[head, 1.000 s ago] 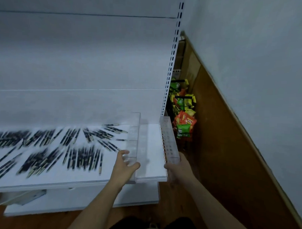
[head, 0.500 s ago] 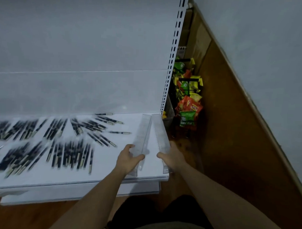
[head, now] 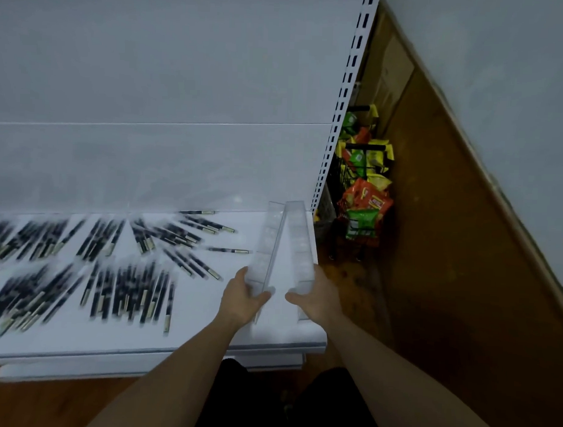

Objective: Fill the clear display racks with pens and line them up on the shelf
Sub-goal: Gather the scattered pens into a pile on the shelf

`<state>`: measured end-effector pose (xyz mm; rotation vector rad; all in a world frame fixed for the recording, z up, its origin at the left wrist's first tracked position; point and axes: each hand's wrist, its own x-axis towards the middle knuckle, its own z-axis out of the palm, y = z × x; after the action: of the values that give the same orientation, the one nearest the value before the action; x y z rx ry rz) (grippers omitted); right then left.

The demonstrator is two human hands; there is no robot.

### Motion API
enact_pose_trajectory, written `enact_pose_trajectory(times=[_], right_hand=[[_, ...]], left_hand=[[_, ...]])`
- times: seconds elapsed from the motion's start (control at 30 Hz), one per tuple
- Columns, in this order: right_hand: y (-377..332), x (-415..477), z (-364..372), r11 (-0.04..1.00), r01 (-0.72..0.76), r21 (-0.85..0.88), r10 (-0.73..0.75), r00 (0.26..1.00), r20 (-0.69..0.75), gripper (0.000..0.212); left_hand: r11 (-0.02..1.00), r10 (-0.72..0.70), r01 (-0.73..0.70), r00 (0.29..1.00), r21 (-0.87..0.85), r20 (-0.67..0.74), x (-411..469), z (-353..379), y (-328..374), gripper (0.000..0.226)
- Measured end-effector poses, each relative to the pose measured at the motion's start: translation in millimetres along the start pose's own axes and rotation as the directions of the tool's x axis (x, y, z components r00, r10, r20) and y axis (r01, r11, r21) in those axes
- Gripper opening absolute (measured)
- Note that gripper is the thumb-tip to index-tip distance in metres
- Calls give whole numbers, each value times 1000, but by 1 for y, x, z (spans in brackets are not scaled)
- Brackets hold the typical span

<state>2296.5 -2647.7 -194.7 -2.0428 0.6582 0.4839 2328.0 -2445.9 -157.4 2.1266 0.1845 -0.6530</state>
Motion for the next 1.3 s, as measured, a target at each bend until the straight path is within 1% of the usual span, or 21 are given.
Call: enact_pose_trajectory(times=[0.07,0.13,0.2,0.27,0.3,0.37,0.47,0.57,0.67,0.77,0.9,0.97,1.07,1.13,1.3], right_hand=[[-3,-6,-4,1000,-3,-9,3,1000,-6,124],[-14,-19,-13,996,6,-93,-10,999,-42,122],[-38,-36,-25,970,54,-238,-70,996,-57,110],[-67,-50,-34,917,144,-373,-163,986,-20,91],[-82,-55,-38,883,195,-427,-214,977,4,83],[-109,-62,-41,821,298,-488,-319,947,42,77],[-145,-73,-40,757,433,-489,-436,893,116,71],[-176,-85,-33,709,529,-467,-510,841,178,65],[-190,-92,-16,646,632,-428,-607,765,215,58],[-207,-106,4,637,670,-382,-614,740,274,54],[-227,-117,37,570,733,-371,-618,680,393,56],[-232,-118,52,572,742,-349,-611,669,423,58],[-235,-113,73,580,738,-345,-602,673,430,59],[-234,-108,88,586,727,-359,-587,685,430,59],[-236,-81,137,643,705,-300,-604,707,368,56]], left_hand=[[997,2,0,1000,81,-20,-6,-14,4,93],[987,25,-15,998,159,-62,-14,-33,6,84],[979,45,-25,995,203,-91,-24,-58,12,77],[979,66,-40,989,200,-129,-34,-86,19,72],[981,78,-48,985,186,-157,-40,-102,21,71],[982,97,-58,970,178,-222,-53,-135,21,71],[979,90,-25,943,201,-319,-85,-187,6,70],[949,112,29,900,313,-421,-127,-228,-20,67],[916,127,101,844,388,-520,-167,-250,-48,62],[915,91,159,815,372,-572,-202,-259,-72,63],[906,51,231,772,355,-633,-235,-271,-98,63],[907,25,255,761,335,-648,-242,-278,-113,64],[910,-7,278,751,307,-661,-239,-292,-132,63],[906,10,271,754,325,-657,-229,-303,-143,64],[889,81,203,812,410,-578,-161,-336,-166,64]])
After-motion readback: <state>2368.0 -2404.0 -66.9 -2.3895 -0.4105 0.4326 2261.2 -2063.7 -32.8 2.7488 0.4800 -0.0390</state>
